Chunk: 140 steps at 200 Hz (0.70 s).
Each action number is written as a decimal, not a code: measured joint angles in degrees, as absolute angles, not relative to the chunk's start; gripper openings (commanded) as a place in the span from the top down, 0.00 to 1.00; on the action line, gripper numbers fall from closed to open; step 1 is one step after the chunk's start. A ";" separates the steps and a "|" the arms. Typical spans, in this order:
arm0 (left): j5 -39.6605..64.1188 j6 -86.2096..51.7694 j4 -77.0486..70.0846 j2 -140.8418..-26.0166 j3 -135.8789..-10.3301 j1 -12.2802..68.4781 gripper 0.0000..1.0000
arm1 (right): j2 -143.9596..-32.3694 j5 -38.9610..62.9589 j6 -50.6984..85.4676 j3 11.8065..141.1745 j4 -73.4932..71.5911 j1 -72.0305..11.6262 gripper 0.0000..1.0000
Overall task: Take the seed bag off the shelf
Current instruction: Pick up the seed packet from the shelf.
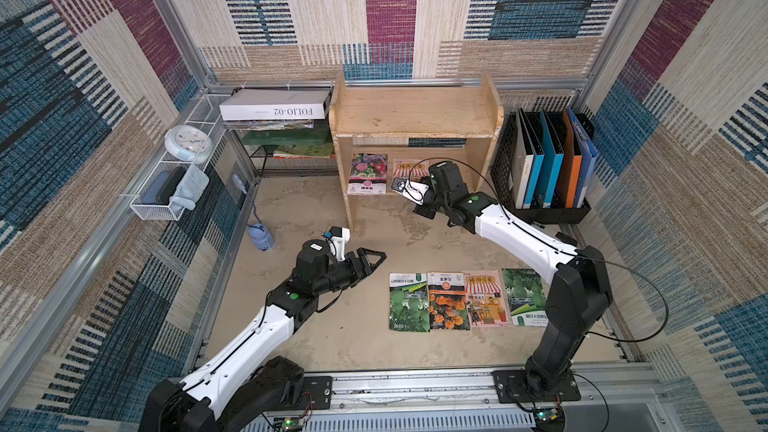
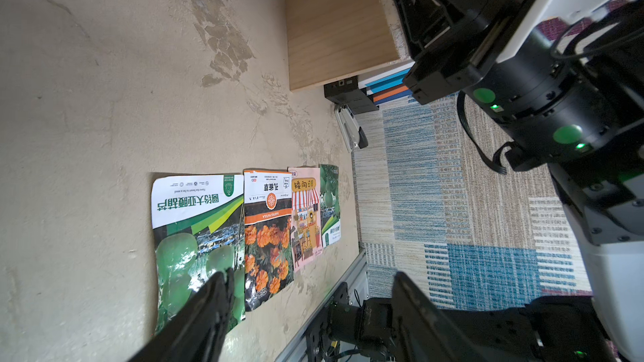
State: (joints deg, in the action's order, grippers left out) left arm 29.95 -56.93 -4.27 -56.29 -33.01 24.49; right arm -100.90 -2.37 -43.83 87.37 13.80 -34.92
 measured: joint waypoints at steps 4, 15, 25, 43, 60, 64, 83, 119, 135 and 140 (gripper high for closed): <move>29.95 -57.04 -4.19 -56.25 -33.10 24.49 0.25 | -100.47 -2.57 -43.77 86.96 13.82 -35.00 1.00; 29.93 -57.69 -3.99 -56.21 -33.65 24.49 0.25 | -99.24 -2.85 -43.57 85.73 13.87 -35.18 1.00; 29.78 -57.89 -3.99 -56.21 -34.24 24.49 0.25 | -98.06 -2.98 -43.35 84.53 13.85 -35.42 1.00; 29.36 -58.72 -4.21 -56.34 -35.24 24.49 0.24 | -95.83 -3.05 -42.92 82.41 13.76 -36.03 1.00; 28.01 -60.36 -4.67 -57.04 -36.23 24.49 0.24 | -93.67 -3.42 -42.54 80.07 13.41 -36.51 1.00; 28.01 -60.93 -4.75 -57.30 -36.49 24.49 0.23 | -93.12 -3.49 -42.50 79.46 13.30 -36.69 1.00; 26.65 -63.11 -5.98 -59.00 -38.13 24.51 0.23 | -90.83 -3.75 -42.22 76.86 12.62 -37.10 1.00; 25.43 -67.07 -9.65 -64.31 -42.11 24.51 0.21 | -87.26 -3.77 -41.65 72.40 10.79 -37.50 1.00; 25.45 -68.12 -11.33 -67.26 -44.29 24.49 0.21 | -86.08 -3.16 -41.54 70.85 10.07 -37.54 1.00; 25.47 -68.88 -11.75 -68.12 -44.95 24.51 0.21 | -85.71 -2.90 -41.54 70.37 9.76 -37.56 1.00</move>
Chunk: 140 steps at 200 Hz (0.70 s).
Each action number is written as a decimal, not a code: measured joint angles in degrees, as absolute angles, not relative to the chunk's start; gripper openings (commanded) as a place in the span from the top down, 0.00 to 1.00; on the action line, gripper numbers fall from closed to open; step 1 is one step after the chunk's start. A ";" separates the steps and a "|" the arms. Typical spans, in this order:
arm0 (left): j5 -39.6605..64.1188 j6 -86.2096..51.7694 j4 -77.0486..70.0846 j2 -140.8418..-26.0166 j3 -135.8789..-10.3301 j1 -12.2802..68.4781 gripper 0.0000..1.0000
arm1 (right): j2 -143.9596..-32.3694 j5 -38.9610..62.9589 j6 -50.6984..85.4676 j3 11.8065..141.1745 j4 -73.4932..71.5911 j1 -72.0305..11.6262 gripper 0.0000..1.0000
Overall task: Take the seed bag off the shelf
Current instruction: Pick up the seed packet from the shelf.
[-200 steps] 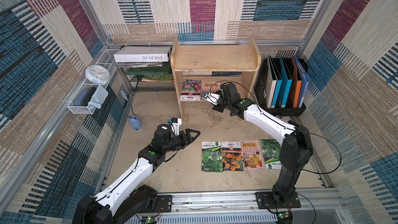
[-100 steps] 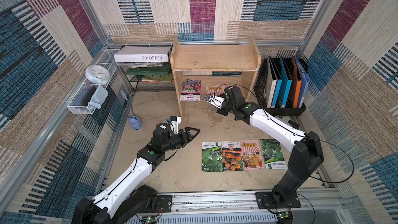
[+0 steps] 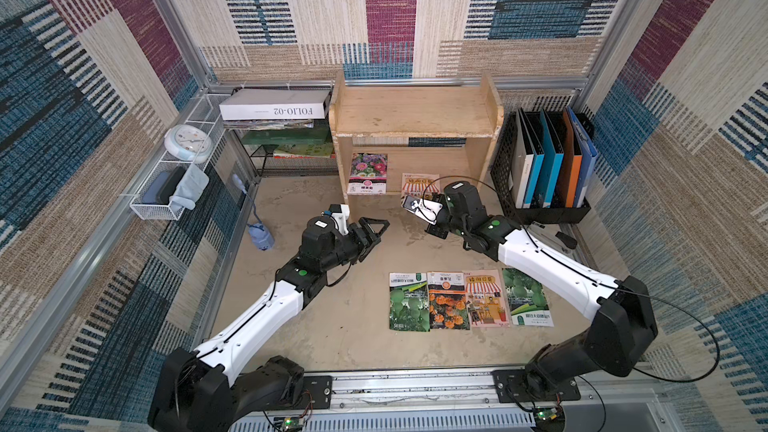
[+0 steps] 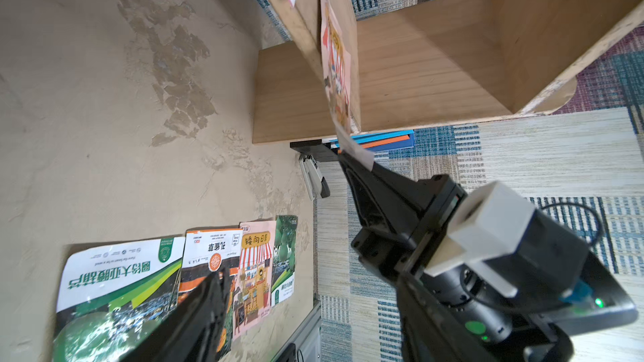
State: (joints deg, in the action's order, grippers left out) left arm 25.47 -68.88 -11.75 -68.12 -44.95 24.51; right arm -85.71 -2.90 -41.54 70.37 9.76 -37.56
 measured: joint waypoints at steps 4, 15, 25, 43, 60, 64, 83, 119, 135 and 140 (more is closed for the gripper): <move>25.47 -69.06 -12.16 -68.99 -45.56 24.51 0.21 | -85.52 -2.76 -41.52 70.13 9.52 -37.56 1.00; 25.54 -69.60 -13.17 -71.00 -47.09 24.49 0.20 | -84.95 -2.22 -41.52 69.47 9.06 -37.60 1.00; 25.78 -70.30 -13.96 -72.88 -48.49 24.49 0.20 | -84.60 -1.63 -41.52 69.10 8.82 -37.69 1.00; 26.65 -70.57 -15.25 -76.36 -51.22 24.49 0.20 | -84.18 -0.62 -41.52 68.71 8.27 -37.80 1.00; 27.35 -71.57 -15.90 -79.42 -53.52 24.49 0.20 | -83.83 0.34 -41.52 68.45 8.19 -37.95 1.00; 27.51 -71.59 -15.97 -80.25 -54.08 24.49 0.20 | -83.77 0.49 -41.52 68.40 8.16 -38.02 1.00; 28.49 -71.77 -16.21 -83.18 -56.14 24.49 0.20 | -83.42 1.34 -41.52 68.12 8.03 -38.44 1.00; 29.54 -71.96 -17.56 -87.35 -58.37 24.49 0.19 | -82.48 2.00 -41.52 67.51 7.94 -38.98 1.00; 29.82 -72.10 -18.11 -88.77 -58.92 24.49 0.20 | -82.08 2.15 -41.47 67.33 7.90 -39.31 1.00; 29.93 -72.44 -18.41 -89.12 -59.02 24.49 0.21 | -82.00 2.20 -41.45 67.26 7.88 -39.46 1.00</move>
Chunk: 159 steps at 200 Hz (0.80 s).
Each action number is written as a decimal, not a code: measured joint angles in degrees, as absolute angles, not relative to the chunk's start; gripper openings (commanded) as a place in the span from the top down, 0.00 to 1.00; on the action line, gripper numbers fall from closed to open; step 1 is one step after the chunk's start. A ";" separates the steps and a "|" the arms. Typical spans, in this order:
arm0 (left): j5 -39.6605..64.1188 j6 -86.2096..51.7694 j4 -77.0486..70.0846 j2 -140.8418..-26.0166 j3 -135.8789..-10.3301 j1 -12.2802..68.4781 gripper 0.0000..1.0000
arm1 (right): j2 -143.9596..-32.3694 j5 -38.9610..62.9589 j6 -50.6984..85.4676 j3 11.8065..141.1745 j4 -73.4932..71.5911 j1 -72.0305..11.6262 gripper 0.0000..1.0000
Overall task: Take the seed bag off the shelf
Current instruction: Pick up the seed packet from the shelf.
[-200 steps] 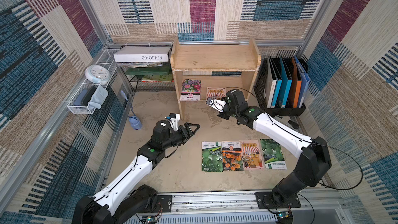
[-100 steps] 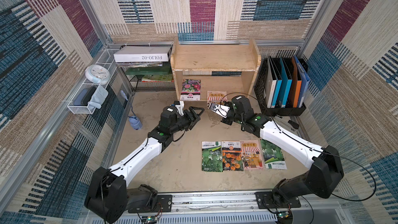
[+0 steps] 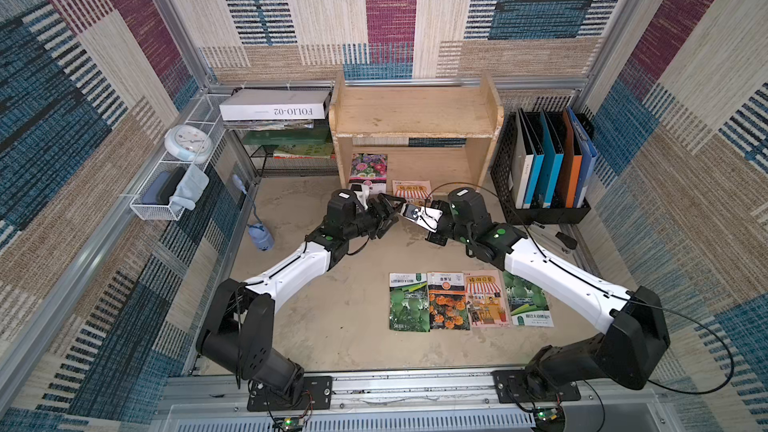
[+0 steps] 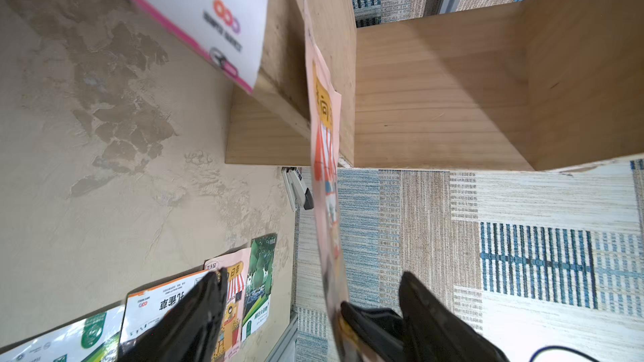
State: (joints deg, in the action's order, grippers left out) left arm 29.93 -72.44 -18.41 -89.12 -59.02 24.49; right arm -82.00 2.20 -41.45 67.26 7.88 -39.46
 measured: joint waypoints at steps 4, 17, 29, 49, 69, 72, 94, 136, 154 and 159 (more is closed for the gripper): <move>29.98 -72.88 -18.55 -89.49 -59.16 24.49 0.23 | -81.91 2.20 -41.41 67.22 7.90 -39.59 1.00; 30.04 -73.30 -19.11 -90.39 -59.37 24.49 0.31 | -81.69 2.46 -41.30 67.09 7.88 -39.86 1.00; 30.15 -73.91 -19.77 -91.15 -59.64 24.49 0.41 | -81.56 2.61 -41.23 66.96 7.88 -40.12 1.00; 30.22 -74.41 -20.99 -92.14 -60.16 24.49 0.56 | -81.36 2.63 -41.08 66.50 7.90 -40.49 1.00; 30.57 -74.85 -21.87 -92.75 -60.55 24.49 0.69 | -81.14 2.63 -40.97 65.95 7.88 -40.93 1.00; 30.61 -74.94 -22.02 -92.82 -60.62 24.49 0.71 | -81.08 2.61 -40.93 65.87 7.88 -40.99 1.00; 31.11 -75.02 -22.48 -92.92 -60.75 24.49 0.86 | -80.60 2.61 -40.80 65.39 7.88 -41.21 1.00; 31.44 -76.05 -22.68 -92.90 -60.86 24.51 1.00 | -80.05 2.37 -40.25 64.66 7.86 -41.50 1.00; 31.53 -76.07 -22.68 -92.84 -60.84 24.53 1.00 | -79.66 2.15 -39.99 64.47 7.84 -41.60 0.98; 31.64 -76.05 -22.70 -92.79 -60.84 24.53 1.00 | -79.55 2.15 -39.86 64.36 7.84 -41.60 0.93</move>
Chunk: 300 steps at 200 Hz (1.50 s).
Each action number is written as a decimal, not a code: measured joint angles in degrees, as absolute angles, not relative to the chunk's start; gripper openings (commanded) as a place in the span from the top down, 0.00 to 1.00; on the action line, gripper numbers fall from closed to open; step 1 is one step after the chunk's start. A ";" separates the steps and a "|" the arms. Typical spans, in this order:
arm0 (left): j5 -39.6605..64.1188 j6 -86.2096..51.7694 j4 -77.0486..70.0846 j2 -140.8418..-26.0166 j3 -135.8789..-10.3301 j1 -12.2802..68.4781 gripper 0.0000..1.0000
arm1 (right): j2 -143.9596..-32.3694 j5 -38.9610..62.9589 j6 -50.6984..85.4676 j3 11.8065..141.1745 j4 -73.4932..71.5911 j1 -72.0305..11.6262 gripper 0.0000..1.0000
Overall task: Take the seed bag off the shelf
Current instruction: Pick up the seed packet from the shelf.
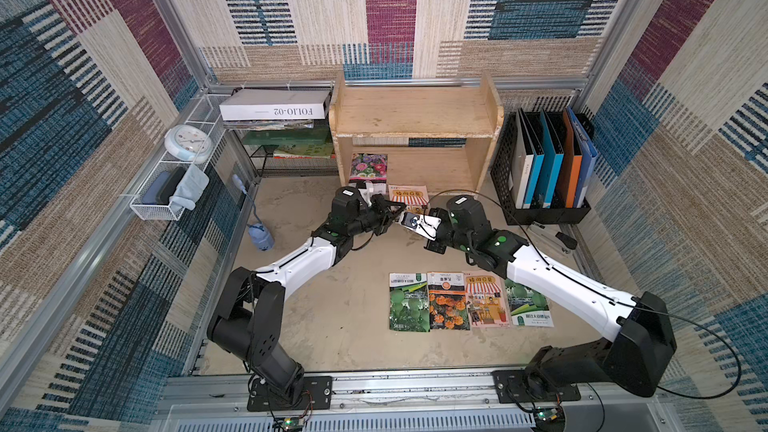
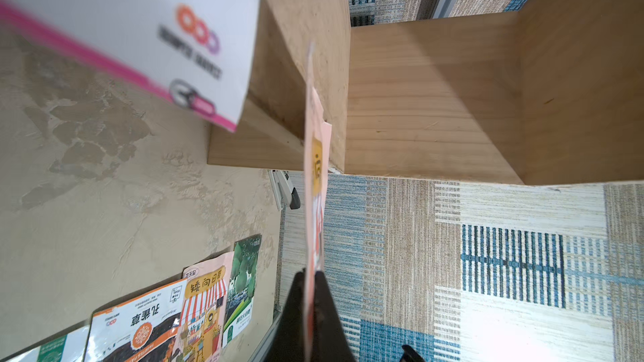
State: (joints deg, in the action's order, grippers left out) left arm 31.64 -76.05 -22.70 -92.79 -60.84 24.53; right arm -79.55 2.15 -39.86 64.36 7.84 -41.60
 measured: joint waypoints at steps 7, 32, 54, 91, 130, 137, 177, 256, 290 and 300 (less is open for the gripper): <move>31.73 -76.05 -22.79 -92.71 -60.73 24.53 1.00 | -79.37 2.11 -39.77 64.23 7.84 -41.69 0.84; 31.64 -76.07 -23.05 -92.16 -60.12 24.53 1.00 | -78.37 1.61 -39.11 63.37 7.88 -42.00 0.62; 31.66 -76.03 -23.18 -91.11 -59.22 24.53 1.00 | -76.77 0.97 -38.30 62.48 7.88 -42.17 0.52; 31.51 -73.91 -22.81 -87.31 -57.14 24.53 1.00 | -71.79 0.05 -34.57 59.96 10.04 -43.07 0.46; 31.22 -68.99 -19.99 -81.14 -54.41 24.58 1.00 | -63.61 0.32 -28.49 55.22 14.46 -45.01 0.44; 31.18 -67.70 -18.98 -79.61 -53.80 24.58 1.00 | -62.26 0.40 -27.24 54.70 15.29 -45.39 0.44; 29.87 -57.56 -8.36 -67.64 -49.15 24.58 1.00 | -57.56 1.15 -20.88 54.02 19.38 -46.06 0.44; 27.11 -51.07 3.25 -49.08 -24.18 24.51 1.00 | -58.39 5.21 -13.58 54.59 21.89 -46.39 0.44; 26.65 -53.65 0.84 -48.80 -17.32 24.51 1.00 | -58.57 7.68 -12.60 53.78 21.30 -46.41 0.44; 26.26 -53.63 0.01 -48.82 -16.69 24.51 1.00 | -58.59 8.19 -12.43 53.47 21.08 -46.44 0.44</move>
State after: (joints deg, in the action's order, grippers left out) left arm 26.26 -53.63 0.01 -48.82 -16.69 24.51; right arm -58.59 8.19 -12.43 53.47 21.08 -46.44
